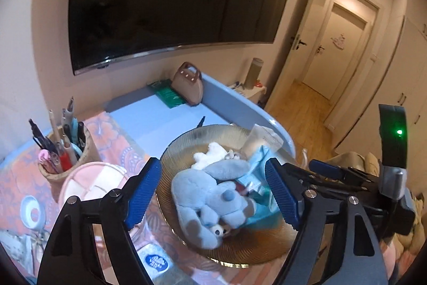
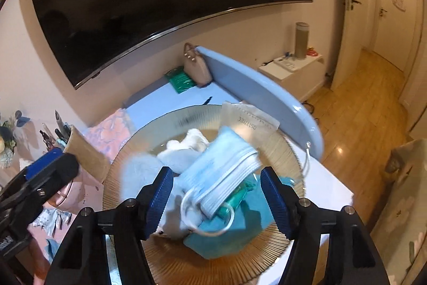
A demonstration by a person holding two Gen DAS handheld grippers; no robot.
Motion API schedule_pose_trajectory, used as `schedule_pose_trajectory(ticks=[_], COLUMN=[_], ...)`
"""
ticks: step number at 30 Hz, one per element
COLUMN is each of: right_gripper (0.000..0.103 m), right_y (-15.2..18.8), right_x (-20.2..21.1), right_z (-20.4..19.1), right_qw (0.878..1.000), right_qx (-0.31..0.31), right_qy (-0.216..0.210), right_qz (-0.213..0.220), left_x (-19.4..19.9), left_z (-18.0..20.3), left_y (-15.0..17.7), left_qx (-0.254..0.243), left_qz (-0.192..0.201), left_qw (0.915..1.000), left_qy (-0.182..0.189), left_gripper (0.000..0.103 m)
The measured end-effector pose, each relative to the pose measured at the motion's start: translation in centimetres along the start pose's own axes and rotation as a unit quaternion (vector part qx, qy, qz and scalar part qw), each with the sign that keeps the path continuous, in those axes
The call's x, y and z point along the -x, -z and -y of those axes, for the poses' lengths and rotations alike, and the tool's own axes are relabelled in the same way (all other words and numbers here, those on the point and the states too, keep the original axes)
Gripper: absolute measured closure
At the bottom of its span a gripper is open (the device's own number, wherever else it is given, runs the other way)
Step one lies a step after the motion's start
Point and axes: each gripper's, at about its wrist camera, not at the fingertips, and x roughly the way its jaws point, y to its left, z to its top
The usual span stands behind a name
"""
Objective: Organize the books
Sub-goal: 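Carry the grey plush and blue mask to the glass plate and release both, then move both open tools back over the desk toward the blue cloth and plaid bow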
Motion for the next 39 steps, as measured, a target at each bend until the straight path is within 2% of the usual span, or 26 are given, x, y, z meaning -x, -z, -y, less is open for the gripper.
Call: schedule_pose_trajectory(ticks=[3, 7, 12, 15, 18, 20, 26, 32, 35, 39], right_gripper=[0.037, 0.036, 0.037, 0.036, 0.036, 0.036, 0.034, 0.031, 0.031, 0.031], right_y=[0.4, 1.0, 2.3, 3.6, 5.0, 6.1, 8.9, 12.0, 13.2, 13.8], right_x=[1.6, 3.6, 5.8, 7.4, 8.8, 9.5, 10.4, 9.2, 7.9, 6.0], right_z=[-0.2, -2.4, -6.6, -10.2, -14.0, -16.7, -23.8, -29.6, -31.7, -33.6], right_qw=[1.0, 0.999, 0.997, 0.992, 0.985, 0.98, 0.965, 0.954, 0.951, 0.952], right_qx=[0.0, 0.028, 0.061, 0.091, 0.125, 0.151, 0.203, 0.24, 0.255, 0.257], right_qy=[-0.005, 0.0, -0.034, -0.071, -0.108, -0.118, -0.158, -0.177, -0.171, -0.165], right_qz=[0.012, 0.029, 0.044, 0.053, 0.058, 0.063, 0.059, 0.041, 0.026, 0.008], left_x=[2.4, 6.6, 12.4, 17.1, 22.0, 25.3, 31.9, 32.5, 31.4, 28.8], left_z=[-0.9, -2.3, -5.7, -8.5, -11.5, -13.8, -19.5, -23.5, -25.0, -25.7], left_y=[-0.1, 0.7, 2.2, 3.5, 5.2, 6.5, 10.3, 14.8, 16.3, 18.2], left_qx=[-0.005, -0.005, 0.018, 0.034, 0.051, 0.073, 0.134, 0.17, 0.181, 0.175], left_qz=[0.016, 0.039, 0.055, 0.074, 0.099, 0.117, 0.143, 0.12, 0.098, 0.063], left_qw=[0.9998, 0.9992, 0.9983, 0.9954, 0.9889, 0.9822, 0.9642, 0.9596, 0.9621, 0.9697], left_qy=[0.007, 0.0, -0.01, -0.049, -0.098, -0.128, -0.178, -0.19, -0.179, -0.159], left_gripper=[0.024, 0.024, 0.024, 0.024, 0.024, 0.024, 0.024, 0.022, 0.022, 0.022])
